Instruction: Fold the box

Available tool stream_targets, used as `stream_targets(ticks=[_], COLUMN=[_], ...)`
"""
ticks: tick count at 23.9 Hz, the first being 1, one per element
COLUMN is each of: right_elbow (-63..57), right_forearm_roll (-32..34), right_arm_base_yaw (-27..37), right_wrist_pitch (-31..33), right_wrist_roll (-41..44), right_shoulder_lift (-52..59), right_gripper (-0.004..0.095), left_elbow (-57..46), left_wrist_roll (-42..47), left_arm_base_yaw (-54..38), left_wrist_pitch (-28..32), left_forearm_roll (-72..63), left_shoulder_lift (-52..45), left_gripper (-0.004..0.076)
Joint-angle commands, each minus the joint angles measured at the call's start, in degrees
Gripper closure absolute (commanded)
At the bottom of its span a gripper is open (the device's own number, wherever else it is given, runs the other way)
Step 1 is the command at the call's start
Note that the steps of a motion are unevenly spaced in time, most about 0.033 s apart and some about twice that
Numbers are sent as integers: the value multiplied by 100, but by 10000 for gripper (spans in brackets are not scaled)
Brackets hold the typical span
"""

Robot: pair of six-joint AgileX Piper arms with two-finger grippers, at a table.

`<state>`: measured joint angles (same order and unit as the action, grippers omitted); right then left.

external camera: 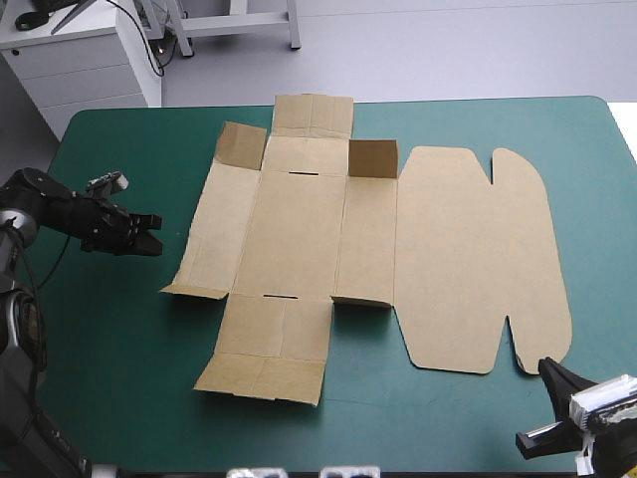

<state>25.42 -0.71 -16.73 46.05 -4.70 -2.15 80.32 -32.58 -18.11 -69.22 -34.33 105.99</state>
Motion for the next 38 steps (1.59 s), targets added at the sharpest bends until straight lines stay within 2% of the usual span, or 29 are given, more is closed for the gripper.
stream_targets(ticks=[1, 2, 3, 4, 5, 6, 7, 20, 31, 33, 34, 36, 38], right_elbow=[123, 123, 123, 123, 123, 123, 123, 123, 123, 123, 123, 123, 123], right_forearm_roll=[39, 39, 39, 39, 39, 39, 39, 39, 39, 39, 39, 39, 39], right_arm_base_yaw=[-5, -5, -5, -5, -5, -5, -5, -5, -5, -5, -5, -5, -5], right_wrist_pitch=[-449, -449, -449, -449, -449, -449, -449, -449, -449, -449, -449, -449, -449], right_wrist_roll=[-33, -33, -33, -33, -33, -33, -33, -33, -33, -33, -33, -33, -33], right_shoulder_lift=[-98, -98, -98, -98, -98, -98, -98, -98, -98, -98, -98, -98, -98], right_gripper=[922, 922, 922, 922, 922, 922, 922, 922, 922, 922, 922, 922, 922], left_elbow=[180, 180, 180, 180, 180, 180, 180, 170, 170, 170, 170, 202, 342], left_wrist_roll=[11, 11, -32, -108, -361, -371, -371, -281, -71, -71, -71, -71, -143], left_arm_base_yaw=[1, 1, 1, 1, 1, 1, 1, 1024, 1222, 1222, 1222, 1194, 1191], left_wrist_pitch=[-173, -156, -158, -172, -190, -179, -125, -135, -99, -138, -193, -204, -380], left_forearm_roll=[-293, -293, -293, -293, -354, -421, -739, -1031, -1116, -1116, -1116, -1103, -859], left_shoulder_lift=[-148, -140, -99, -85, -79, -79, -71, 438, 451, 451, 451, 451, 451], left_gripper=[654, 610, 481, 417, 253, 195, 100, 86, 87, 127, 196, 423, 729])
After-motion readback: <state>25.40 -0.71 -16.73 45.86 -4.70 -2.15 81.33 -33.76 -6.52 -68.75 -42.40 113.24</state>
